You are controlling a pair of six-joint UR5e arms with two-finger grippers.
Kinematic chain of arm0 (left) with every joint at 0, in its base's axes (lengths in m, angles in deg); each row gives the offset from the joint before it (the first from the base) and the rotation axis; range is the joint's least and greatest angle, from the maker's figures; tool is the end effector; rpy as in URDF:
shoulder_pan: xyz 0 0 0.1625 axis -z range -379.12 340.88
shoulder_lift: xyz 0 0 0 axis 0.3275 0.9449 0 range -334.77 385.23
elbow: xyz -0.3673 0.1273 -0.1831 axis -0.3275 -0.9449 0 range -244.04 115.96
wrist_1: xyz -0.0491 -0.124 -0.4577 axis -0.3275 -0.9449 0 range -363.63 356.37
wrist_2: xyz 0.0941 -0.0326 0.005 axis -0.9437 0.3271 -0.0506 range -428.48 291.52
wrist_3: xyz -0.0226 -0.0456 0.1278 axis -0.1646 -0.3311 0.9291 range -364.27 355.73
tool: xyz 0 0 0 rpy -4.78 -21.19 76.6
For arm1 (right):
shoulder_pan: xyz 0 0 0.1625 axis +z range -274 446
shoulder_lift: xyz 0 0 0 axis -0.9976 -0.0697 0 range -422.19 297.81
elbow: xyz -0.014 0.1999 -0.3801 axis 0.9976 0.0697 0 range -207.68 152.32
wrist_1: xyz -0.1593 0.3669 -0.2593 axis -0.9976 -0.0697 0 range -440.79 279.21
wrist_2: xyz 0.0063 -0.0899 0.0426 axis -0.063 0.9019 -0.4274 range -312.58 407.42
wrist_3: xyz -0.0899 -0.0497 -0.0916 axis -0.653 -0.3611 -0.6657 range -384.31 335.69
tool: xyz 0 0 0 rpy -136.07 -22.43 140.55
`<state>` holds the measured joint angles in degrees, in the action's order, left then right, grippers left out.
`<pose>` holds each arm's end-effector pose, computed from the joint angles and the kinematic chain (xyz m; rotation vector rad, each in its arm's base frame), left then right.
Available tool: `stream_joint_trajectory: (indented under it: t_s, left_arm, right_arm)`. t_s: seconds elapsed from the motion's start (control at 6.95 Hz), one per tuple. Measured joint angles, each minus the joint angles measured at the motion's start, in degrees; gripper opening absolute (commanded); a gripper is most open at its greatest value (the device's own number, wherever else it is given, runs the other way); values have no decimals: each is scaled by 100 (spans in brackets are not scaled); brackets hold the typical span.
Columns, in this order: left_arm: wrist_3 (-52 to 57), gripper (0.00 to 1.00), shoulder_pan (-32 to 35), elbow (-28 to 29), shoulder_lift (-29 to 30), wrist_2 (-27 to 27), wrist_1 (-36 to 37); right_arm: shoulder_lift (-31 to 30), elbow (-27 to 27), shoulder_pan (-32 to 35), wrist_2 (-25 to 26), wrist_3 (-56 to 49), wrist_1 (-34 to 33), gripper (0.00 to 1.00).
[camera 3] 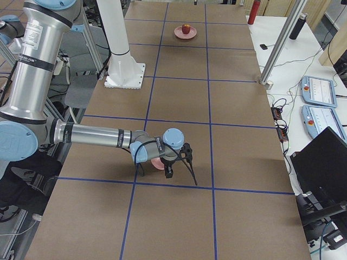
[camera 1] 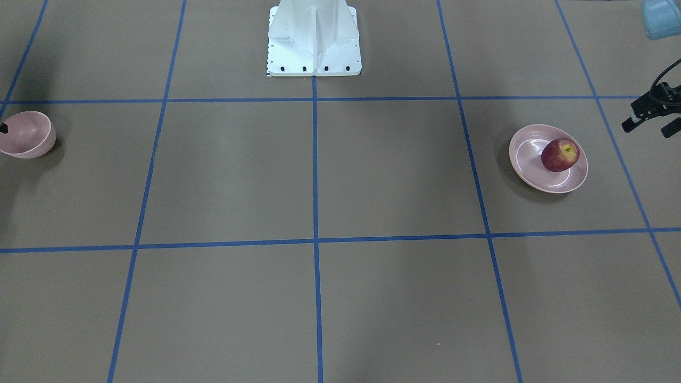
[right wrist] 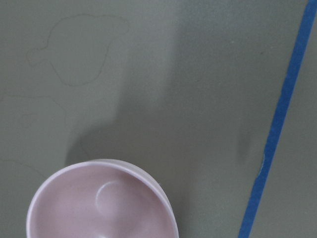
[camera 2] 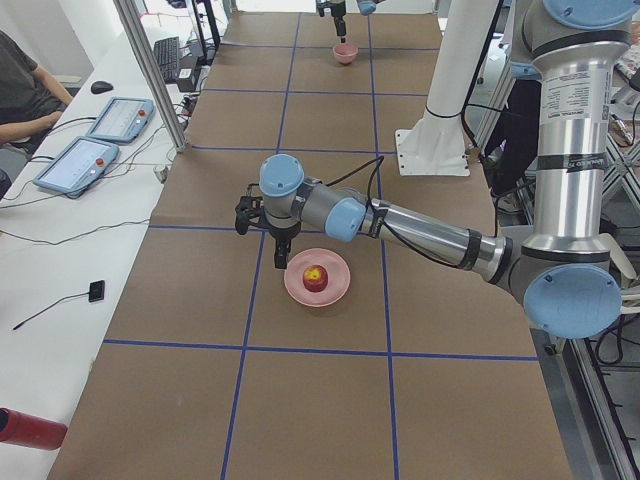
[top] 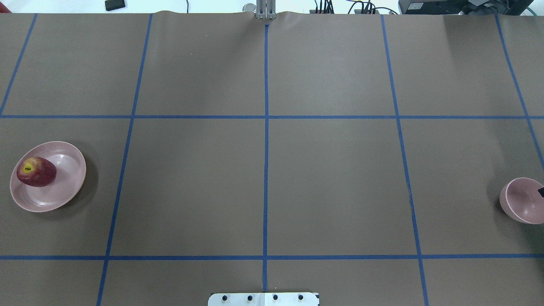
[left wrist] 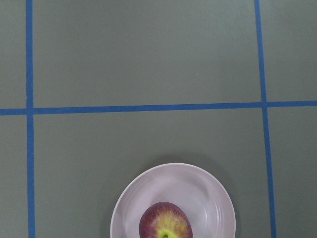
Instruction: Move apple from plate to bowl
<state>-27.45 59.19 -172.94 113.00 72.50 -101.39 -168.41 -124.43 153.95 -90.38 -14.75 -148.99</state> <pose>0.0853 -0.5425 0.4982 0.1168 0.9533 0.0048 -0.1393 -0.4276 0.7194 -0.0315 -0.8578 -0.2944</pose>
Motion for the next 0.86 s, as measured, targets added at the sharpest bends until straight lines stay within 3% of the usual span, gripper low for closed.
stream_joint_trajectory:
  t_s: [0.14,0.29,0.86]
  left_arm:
    - [-1,98,0,-18,9,-8,-7]
    - [-2,98,0,-34,16,-14,-12]
    - [-10,98,0,-32,21,-18,-15]
  right_arm:
    - [23,59,-224,9,10,14,71]
    - [52,151,-377,12,11,21,1]
    - [124,354,-475,-48,-33,28,0]
